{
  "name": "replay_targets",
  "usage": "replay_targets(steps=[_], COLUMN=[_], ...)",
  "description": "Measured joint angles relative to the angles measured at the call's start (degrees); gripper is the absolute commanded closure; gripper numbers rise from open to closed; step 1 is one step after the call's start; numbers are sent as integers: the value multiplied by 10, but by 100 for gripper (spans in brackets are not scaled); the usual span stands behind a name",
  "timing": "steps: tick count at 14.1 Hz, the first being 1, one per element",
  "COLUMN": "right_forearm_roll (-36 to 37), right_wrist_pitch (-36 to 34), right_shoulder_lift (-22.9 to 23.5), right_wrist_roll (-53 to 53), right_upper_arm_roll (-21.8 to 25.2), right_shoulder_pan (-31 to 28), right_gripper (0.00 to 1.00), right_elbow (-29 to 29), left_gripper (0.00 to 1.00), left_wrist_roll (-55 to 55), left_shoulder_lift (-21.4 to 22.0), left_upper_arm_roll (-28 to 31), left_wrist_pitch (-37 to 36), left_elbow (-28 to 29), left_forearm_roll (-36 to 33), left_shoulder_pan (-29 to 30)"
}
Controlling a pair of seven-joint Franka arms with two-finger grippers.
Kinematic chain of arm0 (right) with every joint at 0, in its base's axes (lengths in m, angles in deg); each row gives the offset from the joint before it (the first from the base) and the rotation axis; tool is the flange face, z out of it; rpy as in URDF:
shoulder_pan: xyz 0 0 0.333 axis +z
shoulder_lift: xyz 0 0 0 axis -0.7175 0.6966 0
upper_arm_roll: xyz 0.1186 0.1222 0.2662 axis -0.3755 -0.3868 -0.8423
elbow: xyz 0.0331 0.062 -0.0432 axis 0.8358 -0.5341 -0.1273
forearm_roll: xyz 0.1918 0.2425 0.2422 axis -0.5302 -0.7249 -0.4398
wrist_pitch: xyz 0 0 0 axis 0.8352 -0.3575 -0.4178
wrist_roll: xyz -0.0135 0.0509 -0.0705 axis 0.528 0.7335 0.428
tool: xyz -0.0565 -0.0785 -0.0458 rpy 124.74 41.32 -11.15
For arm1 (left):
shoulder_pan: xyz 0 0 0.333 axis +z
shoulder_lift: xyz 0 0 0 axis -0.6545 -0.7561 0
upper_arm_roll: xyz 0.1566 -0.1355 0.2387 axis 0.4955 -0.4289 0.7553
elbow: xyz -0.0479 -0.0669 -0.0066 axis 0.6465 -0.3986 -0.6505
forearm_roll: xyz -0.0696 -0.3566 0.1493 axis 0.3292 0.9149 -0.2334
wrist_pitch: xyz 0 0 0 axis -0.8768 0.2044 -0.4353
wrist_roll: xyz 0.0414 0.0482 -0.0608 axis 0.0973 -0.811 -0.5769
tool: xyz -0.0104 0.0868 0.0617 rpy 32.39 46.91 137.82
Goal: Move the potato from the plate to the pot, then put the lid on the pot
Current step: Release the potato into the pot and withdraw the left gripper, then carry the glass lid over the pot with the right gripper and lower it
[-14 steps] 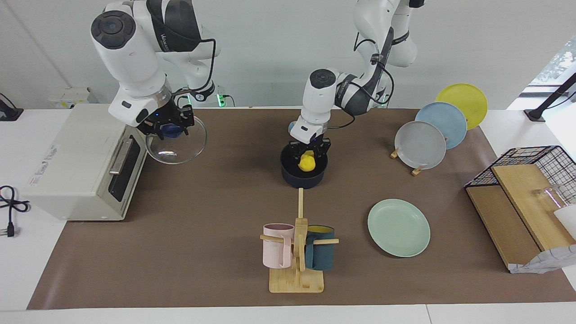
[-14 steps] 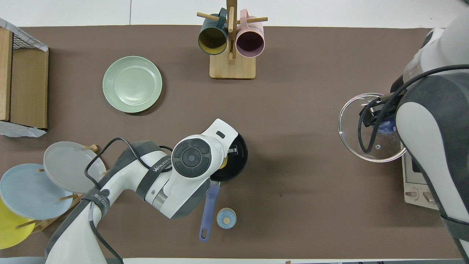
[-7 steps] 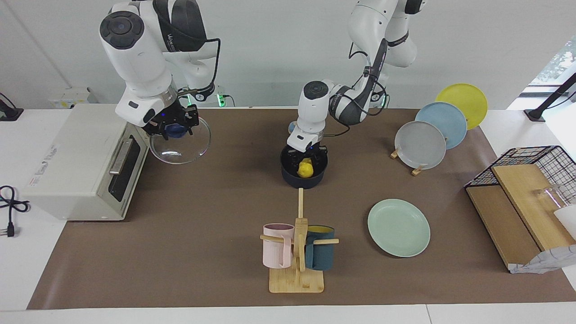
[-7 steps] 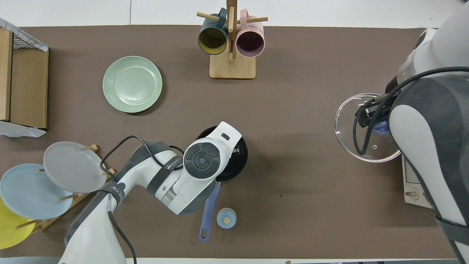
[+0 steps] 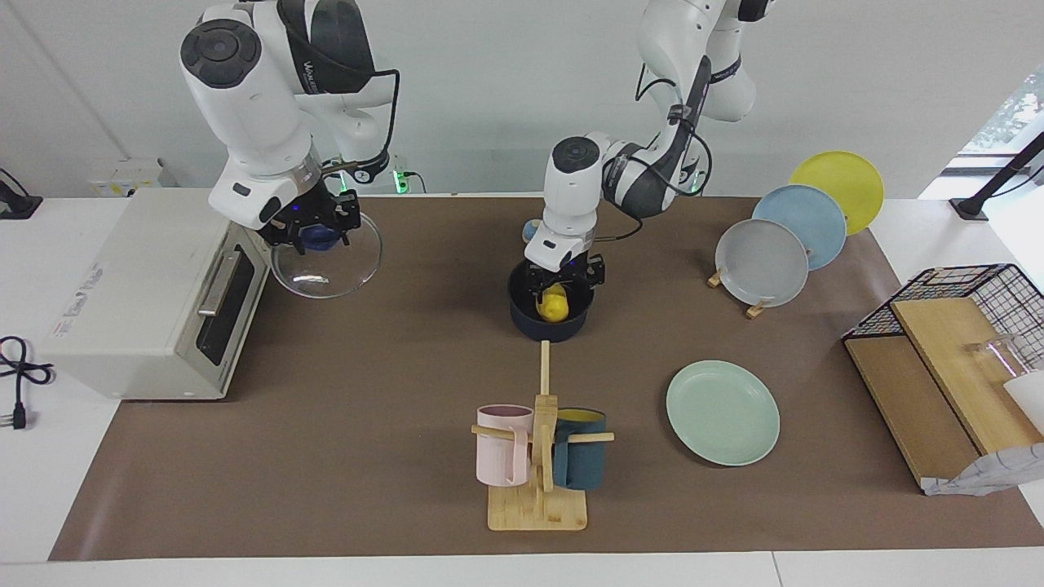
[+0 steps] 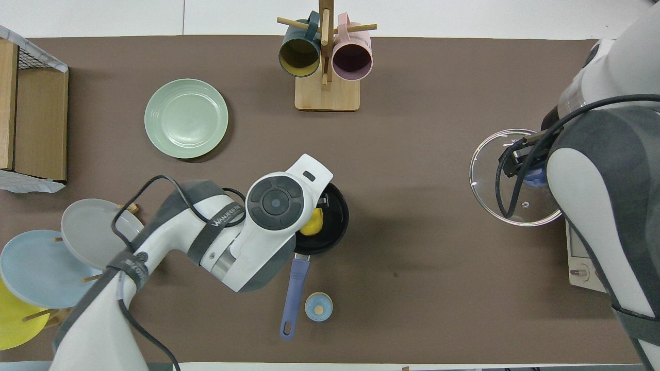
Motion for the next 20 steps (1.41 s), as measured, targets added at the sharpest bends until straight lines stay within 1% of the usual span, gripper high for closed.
replay_targets(steps=[2,4,5,7,9,12,17,20], right_forearm_roll=[-1,-1,-2,-19,-29,-30,-26,-22], right_wrist_pitch=[33,59,70,110,153,199,266,275], right_shoulder_lift=[2,5,6,15,41,78,126,148], right_wrist_roll=[-28,-96,-132,-200,-256,-340,-414,-418], right_upper_arm_roll=[-3,-8,-11,-15,-16,-16,-16,-13], right_shoulder_pan=[20,71,98,142,179,243,316,320], right_gripper=[100,100,100,100,100,100,100,100], right_elbow=[-12,-26,-29,-35,-37,-38,-41,-42], left_gripper=[0,0,0,0,0,0,0,0], left_wrist_roll=[-59,-134,-177,-281,-364,-413,-418,-418], left_shoulder_lift=[22,44,55,77,90,93,97,110], left_upper_arm_roll=[3,6,7,11,14,14,13,12], left_wrist_pitch=[-104,-196,-229,-274,-286,-289,-296,-308], left_elbow=[-75,-150,-174,-198,-199,-199,-199,-199], left_forearm_roll=[23,33,35,37,40,41,41,41], left_shoulder_pan=[39,98,130,202,261,308,327,327])
